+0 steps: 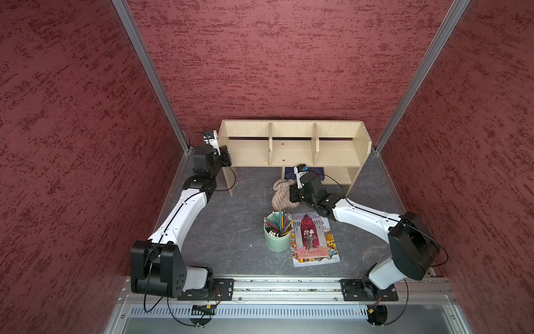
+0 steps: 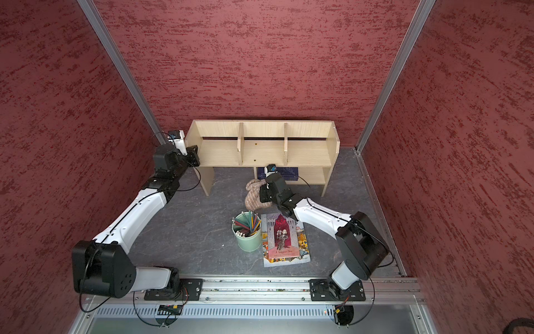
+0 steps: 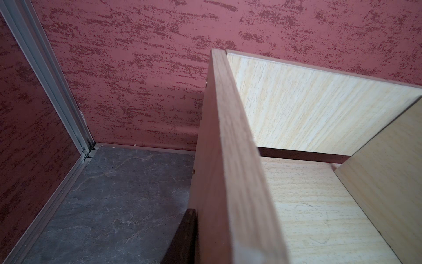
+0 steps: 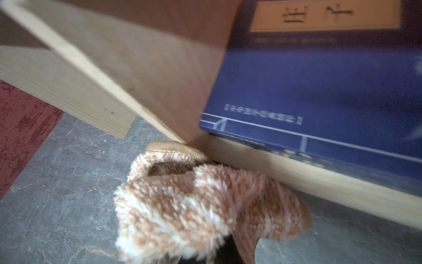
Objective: Wipe the bookshelf clean with a cloth
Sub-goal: Wipe the dust from the shelf.
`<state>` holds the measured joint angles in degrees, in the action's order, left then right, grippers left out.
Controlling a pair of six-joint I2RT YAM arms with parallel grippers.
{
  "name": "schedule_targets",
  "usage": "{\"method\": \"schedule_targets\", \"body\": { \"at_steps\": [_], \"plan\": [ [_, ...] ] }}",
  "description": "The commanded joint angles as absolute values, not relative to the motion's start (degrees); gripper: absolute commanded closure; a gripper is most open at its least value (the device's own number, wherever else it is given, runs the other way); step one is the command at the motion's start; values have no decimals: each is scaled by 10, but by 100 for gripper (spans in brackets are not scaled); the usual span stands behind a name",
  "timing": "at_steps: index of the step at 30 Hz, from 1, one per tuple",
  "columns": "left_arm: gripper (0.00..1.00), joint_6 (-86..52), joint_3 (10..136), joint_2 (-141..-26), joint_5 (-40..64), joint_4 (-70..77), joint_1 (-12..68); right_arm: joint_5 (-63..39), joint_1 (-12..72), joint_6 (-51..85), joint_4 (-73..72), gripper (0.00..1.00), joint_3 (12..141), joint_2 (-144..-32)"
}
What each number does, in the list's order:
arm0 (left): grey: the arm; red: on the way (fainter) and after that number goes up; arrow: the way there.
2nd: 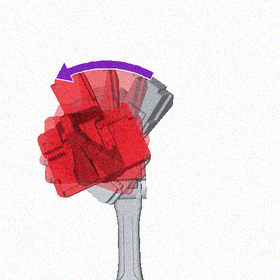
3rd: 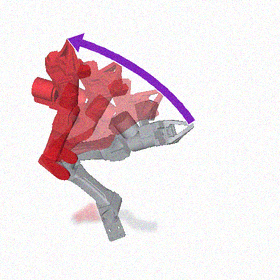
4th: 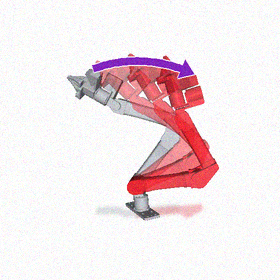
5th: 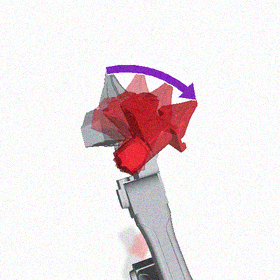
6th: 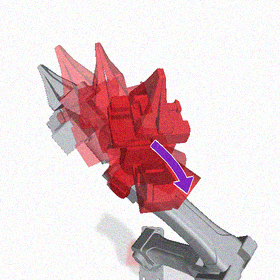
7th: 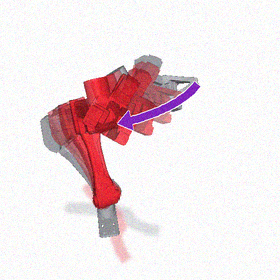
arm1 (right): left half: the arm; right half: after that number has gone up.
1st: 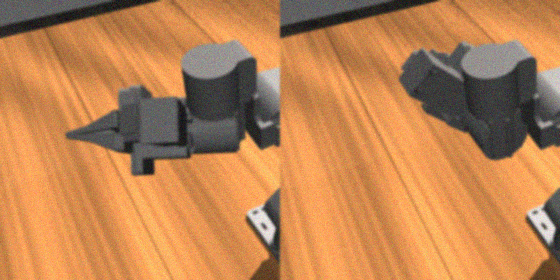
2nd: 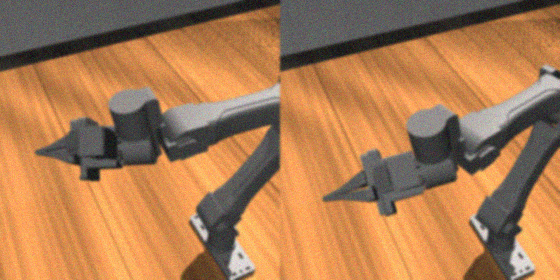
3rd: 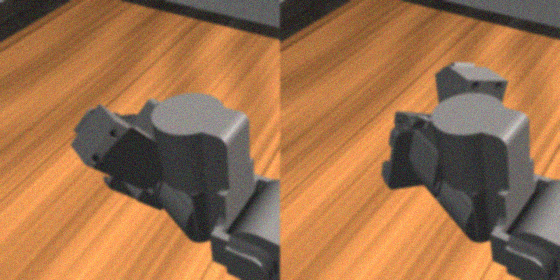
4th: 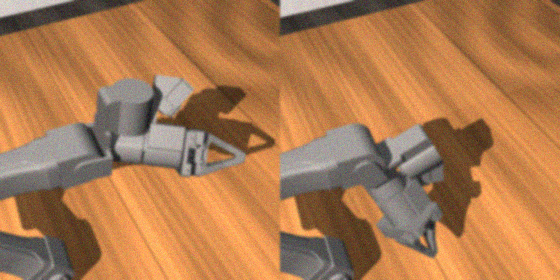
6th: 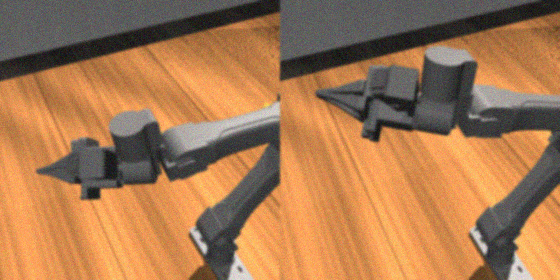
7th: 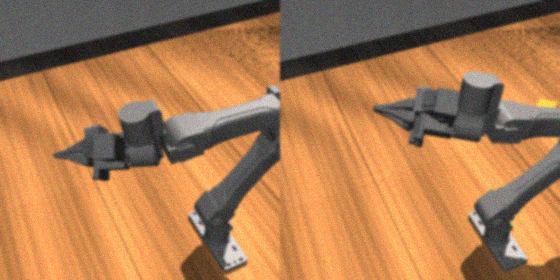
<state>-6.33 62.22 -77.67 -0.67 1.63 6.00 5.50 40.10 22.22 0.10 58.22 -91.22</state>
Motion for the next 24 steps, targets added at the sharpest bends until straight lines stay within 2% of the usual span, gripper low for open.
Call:
{"method": "schedule_targets", "body": {
  "at_steps": [1,7,11,24],
  "plan": [
    [100,-138,624,-783,97,3,66,103,419,208,-20,100,621,-912],
    [100,-140,626,-785,100,1,66,150,427,201,9,100,658,-849],
    [100,-139,626,-783,100,1,66,175,436,184,27,100,700,-849],
    [100,-142,625,-776,105,4,66,204,548,180,24,100,877,-1020]
  ]
}}
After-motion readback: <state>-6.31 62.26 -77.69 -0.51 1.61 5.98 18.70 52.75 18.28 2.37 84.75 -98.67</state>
